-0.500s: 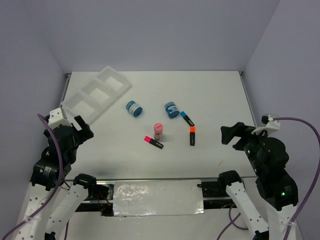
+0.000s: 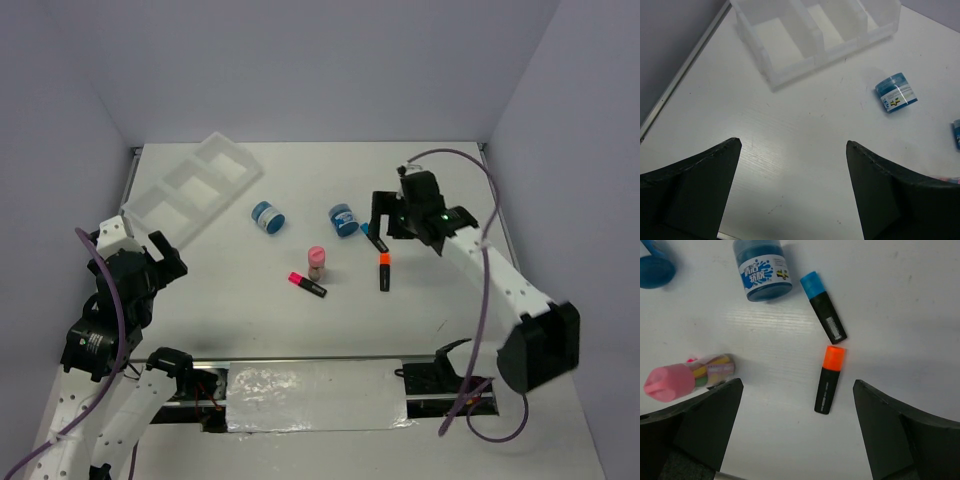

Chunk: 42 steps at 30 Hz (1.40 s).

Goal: Sort the stationery into containers
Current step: Pick up the stationery from the center of the board.

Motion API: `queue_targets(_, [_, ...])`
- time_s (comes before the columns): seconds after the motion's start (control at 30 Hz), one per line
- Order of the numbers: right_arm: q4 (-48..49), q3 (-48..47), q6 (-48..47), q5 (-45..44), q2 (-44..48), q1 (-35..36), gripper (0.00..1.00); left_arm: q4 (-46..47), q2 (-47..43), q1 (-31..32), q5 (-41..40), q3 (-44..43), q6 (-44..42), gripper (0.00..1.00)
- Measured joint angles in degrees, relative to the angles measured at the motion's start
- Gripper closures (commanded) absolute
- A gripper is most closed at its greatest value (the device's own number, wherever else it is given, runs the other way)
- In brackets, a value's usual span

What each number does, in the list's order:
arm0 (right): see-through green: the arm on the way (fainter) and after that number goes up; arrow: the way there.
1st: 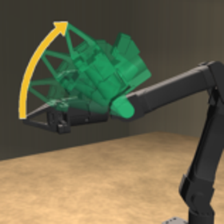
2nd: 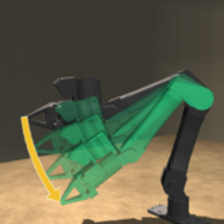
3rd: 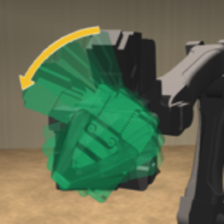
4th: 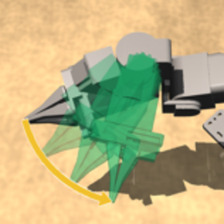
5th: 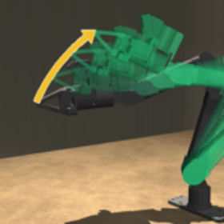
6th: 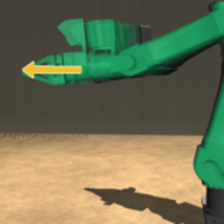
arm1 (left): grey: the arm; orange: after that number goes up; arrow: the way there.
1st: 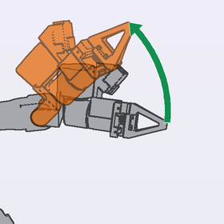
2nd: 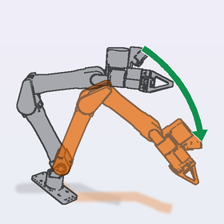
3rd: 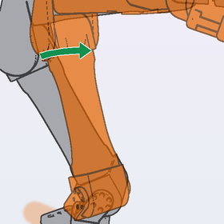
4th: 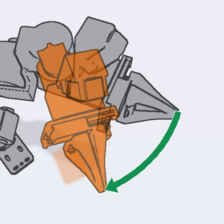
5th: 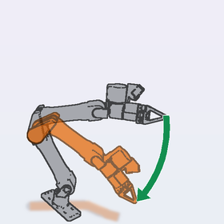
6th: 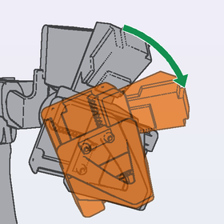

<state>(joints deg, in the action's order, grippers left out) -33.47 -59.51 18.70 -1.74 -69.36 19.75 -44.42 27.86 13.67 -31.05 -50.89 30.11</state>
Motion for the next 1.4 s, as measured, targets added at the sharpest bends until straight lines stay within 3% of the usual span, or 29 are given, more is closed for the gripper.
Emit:
queue_targets(0.1, [1.7, -6.29, -2.8, -1.07, -11.72, 2.38, 0.09, 0.0, 0.0, 0.0, 0.02, 0.0, 0.0, 0.01])
queue_targets(0.27, [5.16, -16.02, -5.81, -1.11, -27.76, 4.48, 0.1, 0.0, 0.0, 0.0, 0.02, 0.0, 0.0, 0.01])
queue_targets(0.4, [5.09, -20.59, -7.19, -2.43, -35.28, 6.84, 0.09, 0.0, 0.0, 0.0, 0.04, 0.0, 0.0, 0.01])
queue_targets(0.83, [5.49, -25.55, -8.22, -1.95, -43.08, 8.37, 0.11, 0.02, 0.04, 0.0, 0.74, 0.0, -0.09, 0.01])
queue_targets(1.0, [5.64, -25.09, -8.79, -2.29, -45.29, 8.39, 0.18, 0.09, 0.31, 0.0, 1.22, 0.0, -0.11, 0.01])
queue_targets(1.17, [6.32, -24.33, -9.42, -2.58, -45.55, 8.39, 0.5, 0.28, 0.96, 0.0, 1.38, 0.0, -0.15, 0.01])
queue_targets(1.27, [8.13, -23.19, -9.68, -2.56, -45.03, 8.57, 0.83, 0.37, 1.07, 0.0, 1.38, 0.0, -0.15, 0.01])
queue_targets(1.4, [10.56, -19.17, -10.29, -0.68, -41.79, 8.81, 0.86, 0.44, 2.36, 0.0, 2.43, 0.0, -0.76, 0.01])
